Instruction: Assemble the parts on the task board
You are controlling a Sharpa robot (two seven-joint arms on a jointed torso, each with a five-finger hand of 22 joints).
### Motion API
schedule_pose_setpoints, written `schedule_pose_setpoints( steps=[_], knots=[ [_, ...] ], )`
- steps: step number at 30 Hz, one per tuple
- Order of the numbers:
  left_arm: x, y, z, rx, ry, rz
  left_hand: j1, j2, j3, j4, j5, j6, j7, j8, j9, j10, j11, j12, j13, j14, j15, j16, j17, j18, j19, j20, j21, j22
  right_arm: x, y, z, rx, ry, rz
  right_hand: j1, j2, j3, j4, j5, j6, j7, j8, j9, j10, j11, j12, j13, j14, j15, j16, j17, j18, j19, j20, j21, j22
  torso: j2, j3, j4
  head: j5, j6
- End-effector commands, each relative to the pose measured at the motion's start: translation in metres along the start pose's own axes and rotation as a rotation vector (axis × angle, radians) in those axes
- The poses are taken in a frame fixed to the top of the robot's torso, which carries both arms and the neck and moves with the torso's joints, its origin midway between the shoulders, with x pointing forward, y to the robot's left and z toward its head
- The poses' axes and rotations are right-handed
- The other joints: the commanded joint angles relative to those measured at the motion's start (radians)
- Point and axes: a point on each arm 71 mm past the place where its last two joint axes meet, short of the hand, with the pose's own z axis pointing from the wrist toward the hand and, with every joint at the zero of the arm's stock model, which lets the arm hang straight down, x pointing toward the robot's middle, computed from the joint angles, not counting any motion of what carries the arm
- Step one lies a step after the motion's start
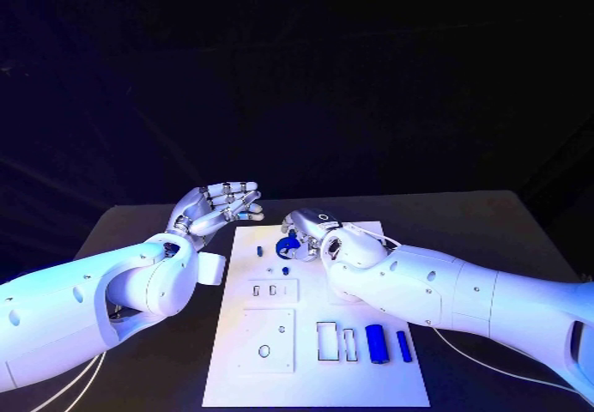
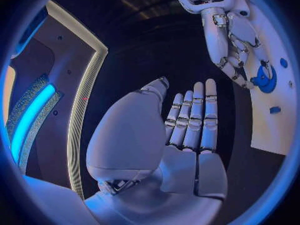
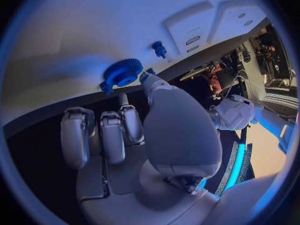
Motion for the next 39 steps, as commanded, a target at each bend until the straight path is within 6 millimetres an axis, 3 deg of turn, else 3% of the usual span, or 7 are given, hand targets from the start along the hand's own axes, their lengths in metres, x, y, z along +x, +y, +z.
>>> schedule_pose_setpoints(
  steps=[1, 13, 26, 31, 39],
  knots=[
    [0.002, -0.002, 0.001, 0.005, 0.017, -0.01, 0.004, -0.003, 0.006, 0.002, -0.005, -0.007, 0.031, -0.005, 0.001, -0.006, 0.002, -0.004, 0.0, -0.005, 0.002, -0.005, 0.001, -0.002, -0.006, -0.001, 0.004, 0.001, 0.002, -0.001, -0.001, -0.002, 0.028, 0.008, -0.039, 0.022, -0.024, 0.002, 0.001, 0.018, -0.001, -0.005, -0.003, 0.004, 0.005, 0.002, 0.062, 0.101, 0.008, 0.008, 0.241, -0.008, 0.01, 0.004, 0.0, 0.144, 0.0, -0.0003, 0.0003, 0.001, -0.001],
    [0.001, -0.002, 0.001, 0.003, 0.016, -0.01, 0.0, -0.003, 0.006, 0.003, -0.005, -0.01, 0.032, -0.007, 0.001, -0.008, 0.003, -0.007, -0.001, -0.009, 0.003, -0.009, 0.004, -0.002, -0.011, 0.001, 0.006, 0.003, 0.005, -0.01, -0.004, 0.022, 0.064, 0.008, -0.061, 0.049, -0.019, -0.001, 0.001, 0.055, -0.011, 0.003, -0.002, 0.019, -0.004, 0.017, 0.078, 0.103, 0.002, 0.011, 0.25, -0.011, 0.016, 0.0, 0.007, 0.153, 0.0, 0.0004, -0.0004, 0.002, -0.004],
    [-0.002, -0.002, 0.0, 0.003, 0.009, -0.006, 0.0, -0.003, 0.007, 0.004, -0.005, -0.011, 0.033, -0.007, 0.001, -0.01, 0.004, -0.008, -0.001, -0.011, 0.004, -0.01, 0.005, -0.002, -0.013, 0.001, 0.007, 0.004, -0.004, -0.019, -0.021, 0.004, -0.02, 0.057, -0.061, 0.05, -0.015, -0.003, 0.001, 0.068, -0.015, 0.007, -0.001, 0.026, -0.007, 0.024, 0.085, 0.104, -0.001, 0.012, 0.253, -0.012, 0.021, -0.002, 0.013, 0.158, -0.002, 0.0015, -0.0027, 0.007, -0.004],
    [-0.005, -0.002, 0.0, 0.003, 0.002, -0.002, 0.0, -0.003, 0.007, 0.004, -0.005, -0.011, 0.033, -0.007, 0.001, -0.01, 0.004, -0.008, -0.001, -0.011, 0.004, -0.01, 0.005, -0.002, -0.013, 0.001, 0.007, 0.004, -0.015, -0.027, -0.034, 0.0, -0.069, 0.082, -0.062, 0.047, -0.015, -0.003, 0.0, 0.069, -0.016, 0.007, -0.001, 0.023, -0.008, 0.021, 0.082, 0.103, -0.002, 0.011, 0.25, -0.011, 0.019, -0.003, 0.01, 0.156, -0.004, 0.0005, -0.0068, 0.008, -0.002],
    [-0.009, -0.001, 0.0, 0.002, -0.006, -0.001, 0.0, -0.003, 0.007, 0.004, -0.005, -0.011, 0.033, -0.007, 0.001, -0.01, 0.004, -0.008, -0.001, -0.011, 0.004, -0.01, 0.005, -0.002, -0.013, 0.001, 0.007, 0.004, -0.049, -0.051, -0.062, -0.025, -0.129, 0.18, -0.035, 0.033, -0.008, -0.01, 0.002, 0.059, -0.013, -0.007, -0.008, 0.016, -0.007, 0.013, 0.074, 0.101, -0.002, 0.009, 0.243, -0.008, 0.011, -0.005, -0.001, 0.148, -0.015, 0.0042, -0.0227, 0.015, -0.001]
  ],
)
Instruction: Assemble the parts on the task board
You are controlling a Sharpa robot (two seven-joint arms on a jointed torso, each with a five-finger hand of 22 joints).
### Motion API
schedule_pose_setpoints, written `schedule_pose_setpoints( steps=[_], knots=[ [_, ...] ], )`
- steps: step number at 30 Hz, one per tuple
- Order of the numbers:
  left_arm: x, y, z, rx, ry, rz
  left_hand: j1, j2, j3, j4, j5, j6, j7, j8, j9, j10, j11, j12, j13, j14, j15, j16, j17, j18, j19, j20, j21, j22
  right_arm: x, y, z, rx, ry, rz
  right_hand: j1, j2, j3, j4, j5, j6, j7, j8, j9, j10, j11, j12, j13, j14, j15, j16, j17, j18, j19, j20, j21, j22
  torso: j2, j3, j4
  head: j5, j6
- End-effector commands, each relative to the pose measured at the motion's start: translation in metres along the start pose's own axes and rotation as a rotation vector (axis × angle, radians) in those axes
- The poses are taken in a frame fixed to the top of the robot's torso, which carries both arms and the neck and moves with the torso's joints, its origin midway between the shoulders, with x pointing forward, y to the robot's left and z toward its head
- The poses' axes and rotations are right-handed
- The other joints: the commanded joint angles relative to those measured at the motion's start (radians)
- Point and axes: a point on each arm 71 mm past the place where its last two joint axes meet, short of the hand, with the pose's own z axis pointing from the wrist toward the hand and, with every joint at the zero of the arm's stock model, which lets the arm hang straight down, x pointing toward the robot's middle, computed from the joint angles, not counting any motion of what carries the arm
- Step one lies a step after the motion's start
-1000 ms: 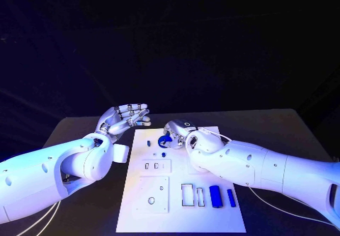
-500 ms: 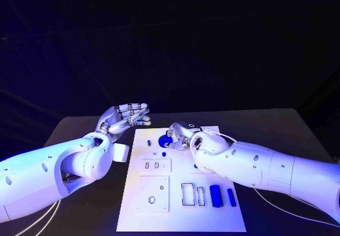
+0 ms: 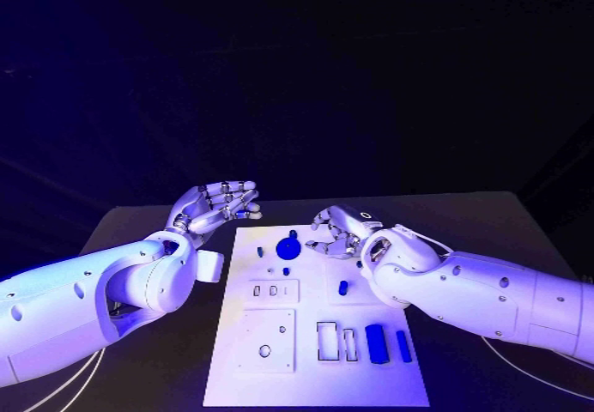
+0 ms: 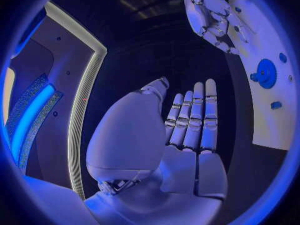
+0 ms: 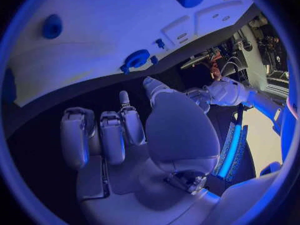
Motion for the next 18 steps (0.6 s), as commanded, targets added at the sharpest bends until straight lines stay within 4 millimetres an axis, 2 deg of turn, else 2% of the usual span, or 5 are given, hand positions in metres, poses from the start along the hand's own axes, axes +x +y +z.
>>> schedule_pose_setpoints(
  steps=[1, 6, 10, 13, 18],
  knots=[
    [0.001, -0.002, 0.001, 0.008, 0.016, -0.013, 0.0, -0.003, 0.004, 0.001, -0.005, -0.008, 0.029, -0.004, 0.002, -0.006, 0.0, -0.005, -0.001, -0.007, 0.0, -0.005, 0.001, -0.002, -0.006, 0.002, 0.003, 0.001, -0.017, -0.006, -0.01, -0.052, -0.03, 0.099, 0.035, -0.011, 0.015, -0.009, 0.002, -0.003, 0.004, -0.01, -0.004, -0.008, 0.002, -0.008, 0.072, 0.1, -0.002, 0.0, 0.24, -0.007, 0.008, -0.005, -0.01, 0.144, -0.007, 0.002, -0.0107, 0.003, 0.0],
    [-0.001, -0.001, 0.001, 0.008, 0.016, -0.014, -0.001, -0.003, 0.004, 0.0, -0.005, -0.008, 0.029, -0.004, 0.002, -0.007, 0.001, -0.006, -0.001, -0.008, 0.001, -0.006, 0.002, -0.002, -0.008, 0.002, 0.004, 0.002, -0.033, -0.033, -0.028, -0.08, 0.073, 0.177, 0.14, -0.029, 0.069, -0.055, 0.001, -0.008, 0.012, -0.028, -0.014, -0.039, 0.006, -0.038, 0.043, 0.093, 0.002, -0.01, 0.214, 0.003, -0.021, -0.002, -0.051, 0.112, -0.015, 0.0008, -0.0228, 0.002, 0.0],
    [-0.004, -0.001, 0.001, 0.009, 0.013, -0.013, -0.001, -0.003, 0.004, 0.0, -0.005, -0.009, 0.029, -0.004, 0.002, -0.007, 0.001, -0.006, 0.0, -0.008, 0.001, -0.006, 0.002, -0.002, -0.009, 0.002, 0.005, 0.002, -0.042, -0.06, -0.04, -0.073, 0.142, 0.219, 0.182, -0.055, 0.087, -0.081, -0.001, -0.018, 0.017, -0.042, -0.02, -0.057, 0.011, -0.053, 0.028, 0.09, 0.006, -0.015, 0.201, 0.011, -0.046, 0.001, -0.085, 0.087, -0.019, 0.0017, -0.0299, -0.014, 0.0],
    [-0.006, -0.001, 0.001, 0.009, 0.011, -0.012, -0.001, -0.003, 0.004, 0.0, -0.005, -0.009, 0.029, -0.004, 0.002, -0.007, 0.001, -0.006, 0.0, -0.008, 0.001, -0.006, 0.002, -0.002, -0.009, 0.002, 0.005, 0.002, -0.047, -0.076, -0.046, -0.056, 0.164, 0.224, 0.202, -0.065, 0.097, -0.094, 0.045, -0.021, 0.018, -0.048, -0.022, -0.064, 0.013, -0.058, 0.023, 0.088, 0.007, -0.018, 0.195, 0.013, -0.051, 0.003, -0.092, 0.083, -0.02, 0.0014, -0.0303, -0.029, 0.007],
    [-0.008, -0.001, 0.001, 0.009, 0.008, -0.011, -0.001, -0.003, 0.004, 0.001, -0.005, -0.008, 0.029, -0.004, 0.002, -0.006, 0.001, -0.006, 0.0, -0.009, 0.001, -0.007, 0.003, -0.002, -0.009, 0.002, 0.005, 0.002, -0.054, -0.103, -0.052, -0.01, 0.164, 0.214, 0.205, -0.072, 0.097, -0.098, 0.05, -0.024, 0.019, -0.051, -0.024, -0.067, 0.013, -0.061, 0.02, 0.088, 0.008, -0.018, 0.195, 0.013, -0.051, 0.003, -0.093, 0.083, -0.02, -0.0005, -0.0296, -0.041, 0.005]
  ],
)
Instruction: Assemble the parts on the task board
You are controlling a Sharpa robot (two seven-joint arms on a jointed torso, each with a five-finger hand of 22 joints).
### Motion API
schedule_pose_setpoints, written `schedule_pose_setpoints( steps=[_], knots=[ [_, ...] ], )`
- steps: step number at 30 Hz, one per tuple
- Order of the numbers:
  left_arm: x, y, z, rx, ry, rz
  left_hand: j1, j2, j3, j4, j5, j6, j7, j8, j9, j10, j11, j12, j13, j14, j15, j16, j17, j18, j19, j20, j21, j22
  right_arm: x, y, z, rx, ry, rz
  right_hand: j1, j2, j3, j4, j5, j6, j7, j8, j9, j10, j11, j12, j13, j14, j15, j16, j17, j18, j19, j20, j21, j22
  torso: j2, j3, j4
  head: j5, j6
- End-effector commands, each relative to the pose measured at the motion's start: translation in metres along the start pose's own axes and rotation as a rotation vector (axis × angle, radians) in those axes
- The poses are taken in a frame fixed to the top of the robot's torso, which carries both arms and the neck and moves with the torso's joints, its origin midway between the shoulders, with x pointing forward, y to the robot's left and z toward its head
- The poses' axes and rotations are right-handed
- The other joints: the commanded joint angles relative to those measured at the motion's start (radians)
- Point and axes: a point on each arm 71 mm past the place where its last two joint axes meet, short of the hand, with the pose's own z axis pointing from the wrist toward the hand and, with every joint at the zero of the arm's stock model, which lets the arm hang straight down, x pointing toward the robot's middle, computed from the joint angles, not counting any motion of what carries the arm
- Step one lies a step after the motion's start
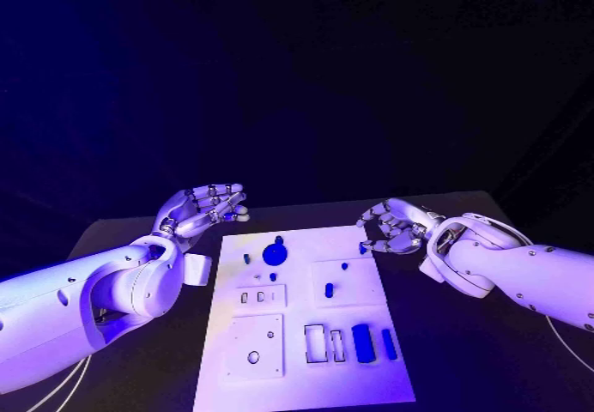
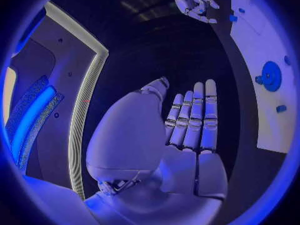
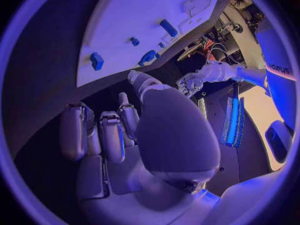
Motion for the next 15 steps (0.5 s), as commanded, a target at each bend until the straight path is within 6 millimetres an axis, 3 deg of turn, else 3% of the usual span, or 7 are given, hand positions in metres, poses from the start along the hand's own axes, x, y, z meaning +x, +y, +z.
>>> schedule_pose_setpoints(
  steps=[1, 8, 15],
  knots=[
    [0.001, -0.002, 0.0, 0.01, 0.019, -0.015, -0.002, -0.003, 0.004, 0.001, -0.005, -0.005, 0.033, -0.004, 0.001, -0.006, 0.001, -0.006, 0.0, -0.009, 0.001, -0.007, 0.002, -0.002, -0.006, -0.001, 0.005, 0.001, -0.001, -0.008, -0.002, -0.033, 0.066, 0.048, 0.006, -0.005, 0.0, -0.009, 0.009, -0.009, 0.002, -0.008, -0.002, -0.006, 0.003, -0.005, 0.02, 0.088, 0.008, -0.006, 0.197, 0.013, -0.007, 0.0, -0.003, 0.084, -0.001, -0.0018, -0.0004, -0.011, -0.002],
    [0.0, -0.002, 0.0, 0.01, 0.019, -0.015, -0.002, -0.004, 0.004, 0.001, -0.005, -0.005, 0.032, -0.004, 0.001, -0.006, 0.001, -0.006, 0.0, -0.01, 0.001, -0.007, 0.002, -0.002, -0.007, -0.001, 0.005, 0.001, -0.003, -0.022, 0.0, 0.004, 0.055, 0.028, 0.01, -0.006, 0.001, -0.011, 0.016, -0.015, 0.004, -0.013, -0.004, -0.006, 0.004, -0.005, 0.02, 0.09, 0.009, -0.004, 0.202, 0.012, -0.005, 0.001, 0.0, 0.087, 0.003, 0.0007, 0.0003, -0.019, -0.007],
    [0.001, -0.002, 0.0, 0.01, 0.022, -0.017, -0.002, -0.004, 0.004, 0.001, -0.005, -0.005, 0.032, -0.004, 0.001, -0.006, 0.001, -0.006, 0.0, -0.01, 0.001, -0.007, 0.002, -0.002, -0.007, -0.001, 0.005, 0.001, 0.005, -0.028, 0.005, 0.046, 0.06, -0.008, 0.011, -0.004, 0.003, -0.011, 0.018, -0.016, 0.004, -0.014, -0.005, -0.002, 0.005, -0.001, 0.024, 0.092, 0.009, 0.0, 0.211, 0.009, 0.003, 0.001, 0.01, 0.097, 0.003, -0.0024, 0.0022, -0.017, -0.015]
  ],
)
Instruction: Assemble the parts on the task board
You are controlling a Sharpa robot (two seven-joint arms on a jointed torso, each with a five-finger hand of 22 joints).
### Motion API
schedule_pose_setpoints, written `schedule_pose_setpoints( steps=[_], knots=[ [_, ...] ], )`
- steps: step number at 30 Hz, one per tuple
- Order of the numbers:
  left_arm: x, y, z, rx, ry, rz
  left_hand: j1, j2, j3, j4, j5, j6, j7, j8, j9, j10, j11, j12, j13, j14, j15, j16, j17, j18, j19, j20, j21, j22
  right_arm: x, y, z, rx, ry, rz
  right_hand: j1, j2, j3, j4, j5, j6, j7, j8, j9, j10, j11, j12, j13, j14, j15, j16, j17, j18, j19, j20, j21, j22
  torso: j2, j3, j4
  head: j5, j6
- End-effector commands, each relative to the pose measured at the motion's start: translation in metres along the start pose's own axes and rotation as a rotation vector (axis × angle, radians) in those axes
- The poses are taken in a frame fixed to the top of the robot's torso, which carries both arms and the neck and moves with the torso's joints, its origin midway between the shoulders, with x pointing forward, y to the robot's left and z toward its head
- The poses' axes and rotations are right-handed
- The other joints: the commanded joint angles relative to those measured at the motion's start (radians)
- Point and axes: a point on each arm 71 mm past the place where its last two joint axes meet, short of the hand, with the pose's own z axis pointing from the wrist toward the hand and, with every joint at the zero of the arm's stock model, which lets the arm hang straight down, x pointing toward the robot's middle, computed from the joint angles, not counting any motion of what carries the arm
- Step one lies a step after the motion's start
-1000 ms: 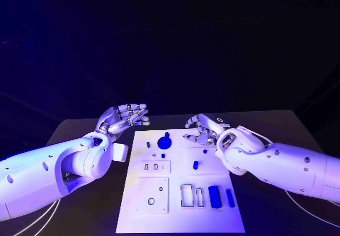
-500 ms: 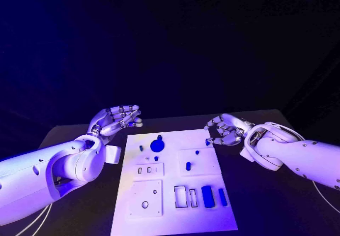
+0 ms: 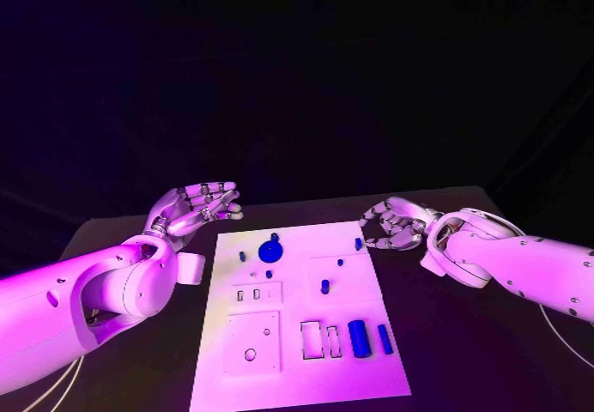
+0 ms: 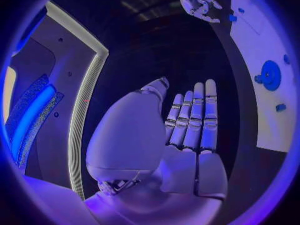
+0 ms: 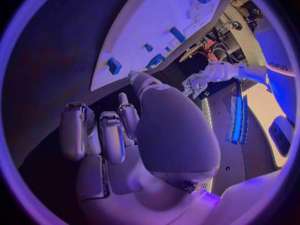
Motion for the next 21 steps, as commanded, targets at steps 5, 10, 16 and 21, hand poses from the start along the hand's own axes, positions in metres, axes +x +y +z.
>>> schedule_pose_setpoints(
  steps=[5, 10, 16, 21],
  knots=[
    [0.003, -0.002, 0.0, 0.011, 0.021, -0.015, -0.002, -0.004, 0.004, 0.001, -0.005, -0.005, 0.032, -0.004, 0.001, -0.006, 0.001, -0.006, 0.0, -0.006, -0.002, -0.004, 0.001, -0.002, -0.007, -0.001, 0.005, 0.001, 0.01, -0.006, 0.003, 0.032, 0.036, -0.03, 0.01, -0.003, 0.003, -0.006, 0.007, -0.007, 0.003, -0.004, -0.002, 0.003, 0.002, 0.0, 0.025, 0.089, 0.006, 0.001, 0.213, 0.009, 0.004, 0.001, 0.004, 0.097, 0.001, -0.0008, 0.0008, 0.004, -0.011],
    [0.002, -0.002, 0.0, 0.011, 0.02, -0.014, -0.002, -0.004, 0.004, 0.001, -0.005, -0.005, 0.032, -0.004, 0.001, -0.006, 0.001, -0.006, 0.0, -0.006, -0.002, -0.004, 0.001, -0.002, -0.007, -0.001, 0.005, 0.001, 0.016, -0.008, 0.005, 0.05, 0.047, -0.039, 0.01, -0.002, 0.003, -0.006, 0.008, -0.006, 0.004, -0.004, -0.001, 0.005, 0.002, 0.003, 0.027, 0.09, 0.006, 0.002, 0.215, 0.008, 0.006, 0.001, 0.006, 0.099, 0.0, -0.0004, -0.0015, 0.006, -0.015],
    [0.003, -0.001, 0.001, 0.011, 0.021, -0.014, -0.002, -0.004, 0.004, 0.001, -0.005, -0.005, 0.032, -0.004, 0.001, -0.006, 0.001, -0.006, 0.0, -0.006, -0.002, -0.004, 0.001, -0.002, -0.007, -0.001, 0.005, 0.001, 0.019, -0.009, 0.009, 0.068, 0.041, -0.049, 0.01, 0.0, 0.006, -0.005, 0.01, 0.0, 0.004, -0.002, -0.001, 0.009, 0.002, 0.006, 0.03, 0.091, 0.007, 0.003, 0.219, 0.007, 0.009, 0.002, 0.01, 0.102, -0.001, -0.0003, -0.0012, 0.005, -0.016],
    [0.003, -0.001, 0.001, 0.011, 0.022, -0.015, -0.002, -0.004, 0.004, 0.001, -0.005, -0.005, 0.032, -0.004, 0.001, -0.006, 0.001, -0.006, 0.0, -0.006, -0.002, -0.004, 0.001, -0.002, -0.007, -0.001, 0.005, 0.001, 0.023, -0.009, 0.012, 0.077, 0.034, -0.052, 0.008, 0.003, 0.009, -0.003, 0.011, 0.006, 0.003, 0.0, 0.0, 0.014, 0.002, 0.01, 0.034, 0.092, 0.007, 0.003, 0.22, 0.006, 0.013, 0.002, 0.014, 0.107, -0.001, 0.0008, -0.0008, 0.006, -0.017]
  ],
)
